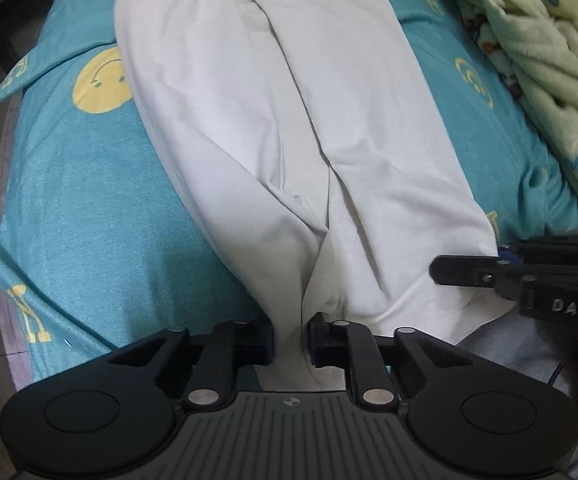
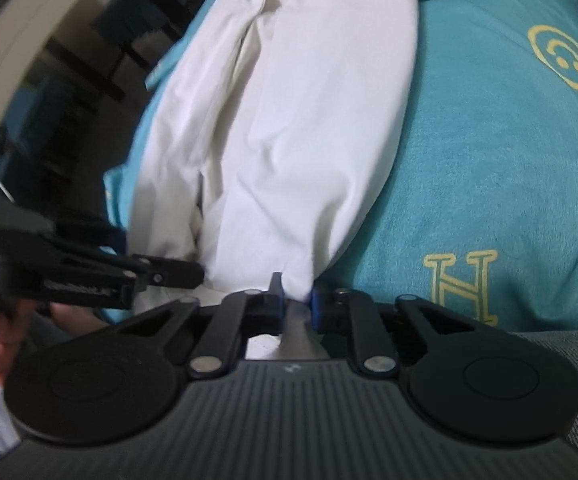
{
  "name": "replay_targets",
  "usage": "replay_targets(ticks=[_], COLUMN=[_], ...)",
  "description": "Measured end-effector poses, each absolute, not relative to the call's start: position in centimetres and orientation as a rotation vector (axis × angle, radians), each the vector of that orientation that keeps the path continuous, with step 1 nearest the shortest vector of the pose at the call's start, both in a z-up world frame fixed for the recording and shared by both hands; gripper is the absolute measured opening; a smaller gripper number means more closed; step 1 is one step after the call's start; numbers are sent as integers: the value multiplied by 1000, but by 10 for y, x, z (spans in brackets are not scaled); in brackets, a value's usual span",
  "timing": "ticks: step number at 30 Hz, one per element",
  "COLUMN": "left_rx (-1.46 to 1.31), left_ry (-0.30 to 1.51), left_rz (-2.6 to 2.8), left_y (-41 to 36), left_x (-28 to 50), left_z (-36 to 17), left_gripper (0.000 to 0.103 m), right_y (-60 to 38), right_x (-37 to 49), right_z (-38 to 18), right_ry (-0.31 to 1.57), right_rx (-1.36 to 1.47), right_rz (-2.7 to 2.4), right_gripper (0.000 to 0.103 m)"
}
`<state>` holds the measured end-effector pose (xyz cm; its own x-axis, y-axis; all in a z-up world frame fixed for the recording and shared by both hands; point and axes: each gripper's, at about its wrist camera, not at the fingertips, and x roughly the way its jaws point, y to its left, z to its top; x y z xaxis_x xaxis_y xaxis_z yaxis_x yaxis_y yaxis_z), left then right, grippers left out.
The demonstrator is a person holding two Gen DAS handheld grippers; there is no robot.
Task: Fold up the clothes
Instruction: 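Lift the hem with both grippers and fold it over toward the collar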
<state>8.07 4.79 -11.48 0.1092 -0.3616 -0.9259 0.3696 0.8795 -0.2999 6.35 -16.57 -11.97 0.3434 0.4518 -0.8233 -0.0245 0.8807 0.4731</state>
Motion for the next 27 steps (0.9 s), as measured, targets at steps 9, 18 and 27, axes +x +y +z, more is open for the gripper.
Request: replay_targets(ticks=[9,18,27], left_rx=[-168,-321,-243], left_ry=[1228,1103,1091], left_rz=[-552,-562,-611], left_y=[71,94,83], left_x=[74,58,-29], left_z=[-63,5,12], left_gripper=[10,9,9], right_y=[-213,-246,-256], right_x=[59,35,-28], right_z=[-79,-29,-4], right_ry=[1016,871,822], right_rx=[649,705,635], right_rz=[332,341,345], right_gripper=[9,9,9])
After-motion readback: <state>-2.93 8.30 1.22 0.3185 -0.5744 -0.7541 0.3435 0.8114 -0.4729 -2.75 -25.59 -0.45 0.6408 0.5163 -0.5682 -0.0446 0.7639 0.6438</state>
